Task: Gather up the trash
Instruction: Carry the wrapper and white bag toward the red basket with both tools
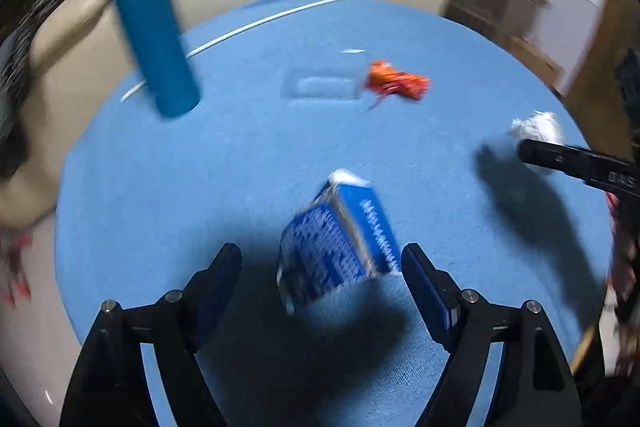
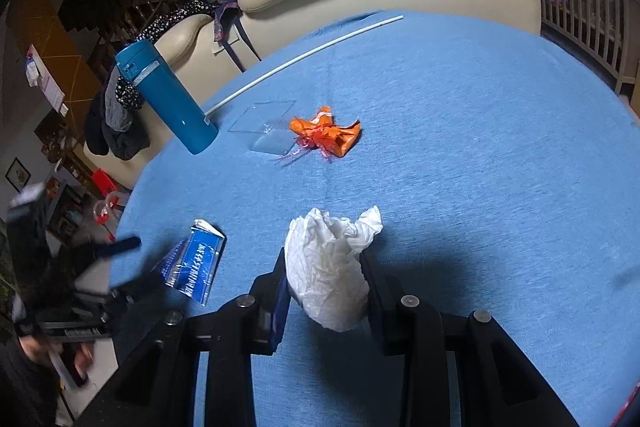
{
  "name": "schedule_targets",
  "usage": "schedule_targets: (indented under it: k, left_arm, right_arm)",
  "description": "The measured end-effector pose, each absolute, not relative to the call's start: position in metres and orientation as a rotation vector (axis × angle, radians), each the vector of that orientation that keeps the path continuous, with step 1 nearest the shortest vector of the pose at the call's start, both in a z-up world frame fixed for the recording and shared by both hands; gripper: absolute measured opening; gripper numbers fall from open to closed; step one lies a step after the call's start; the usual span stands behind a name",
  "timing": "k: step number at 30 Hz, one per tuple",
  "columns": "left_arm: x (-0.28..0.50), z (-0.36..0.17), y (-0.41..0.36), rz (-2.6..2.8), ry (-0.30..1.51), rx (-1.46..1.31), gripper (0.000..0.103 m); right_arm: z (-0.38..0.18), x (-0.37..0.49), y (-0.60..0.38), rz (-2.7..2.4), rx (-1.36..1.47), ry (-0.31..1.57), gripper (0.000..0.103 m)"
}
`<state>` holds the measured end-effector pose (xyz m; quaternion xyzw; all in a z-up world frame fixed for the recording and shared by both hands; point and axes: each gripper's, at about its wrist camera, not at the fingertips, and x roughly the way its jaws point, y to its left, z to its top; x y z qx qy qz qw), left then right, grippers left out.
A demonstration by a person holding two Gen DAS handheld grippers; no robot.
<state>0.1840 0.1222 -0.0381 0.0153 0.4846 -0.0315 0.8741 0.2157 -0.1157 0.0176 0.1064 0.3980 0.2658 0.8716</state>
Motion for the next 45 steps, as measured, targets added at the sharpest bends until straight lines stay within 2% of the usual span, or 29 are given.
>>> schedule_targets:
  k: [4, 7, 8, 9, 10, 12, 14, 15, 16, 17, 18, 20, 32, 45]
  left_arm:
    - [0.169, -0.06, 0.114, -0.037, 1.066, -0.183, 0.082]
    - [0.17, -0.061, 0.102, 0.066, 0.983, -0.12, 0.082]
    - [0.172, -0.062, 0.106, 0.06, 0.987, -0.181, 0.078]
    - [0.174, -0.062, 0.113, 0.035, 0.99, -0.276, 0.053]
    - [0.175, -0.063, 0.117, 0.03, 1.0, -0.328, 0.041]
    - [0.179, -0.062, 0.127, 0.088, 0.986, -0.424, 0.041]
    - [0.183, -0.065, 0.136, 0.121, 0.98, -0.558, 0.057]
    - [0.183, -0.064, 0.138, 0.115, 0.964, -0.598, 0.072]
    - [0.185, -0.061, 0.138, 0.135, 0.928, -0.636, 0.072]
    - [0.185, -0.058, 0.137, 0.141, 0.9, -0.633, 0.065]
    - [0.189, -0.057, 0.134, 0.129, 0.893, -0.615, 0.014]
    - [0.197, -0.056, 0.128, 0.089, 0.924, -0.604, 0.005]
    - [0.191, -0.015, 0.059, 0.056, 0.862, -0.277, 0.003]
    - [0.169, 0.015, -0.038, -0.096, 0.831, -0.129, 0.003]
  right_arm:
    - [0.018, 0.212, -0.105, 0.577, 0.2, 0.835, 0.035]
    - [0.02, 0.208, -0.105, 0.582, 0.189, 0.83, 0.035]
    - [0.02, 0.207, -0.107, 0.578, 0.195, 0.83, 0.035]
    - [0.021, 0.207, -0.11, 0.573, 0.2, 0.827, 0.035]
    - [0.022, 0.207, -0.114, 0.565, 0.208, 0.825, 0.035]
    - [0.021, 0.209, -0.119, 0.554, 0.224, 0.826, 0.035]
    - [0.019, 0.21, -0.122, 0.553, 0.234, 0.834, 0.035]
    - [0.018, 0.21, -0.121, 0.554, 0.231, 0.836, 0.035]
    - [0.018, 0.209, -0.12, 0.557, 0.226, 0.836, 0.035]
    - [0.018, 0.208, -0.119, 0.562, 0.221, 0.837, 0.035]
    - [0.018, 0.207, -0.118, 0.564, 0.218, 0.835, 0.035]
    - [0.021, 0.205, -0.118, 0.568, 0.213, 0.828, 0.035]
    - [0.029, 0.188, -0.145, 0.541, 0.251, 0.779, 0.035]
    - [0.037, 0.133, -0.249, 0.384, 0.354, 0.693, 0.035]
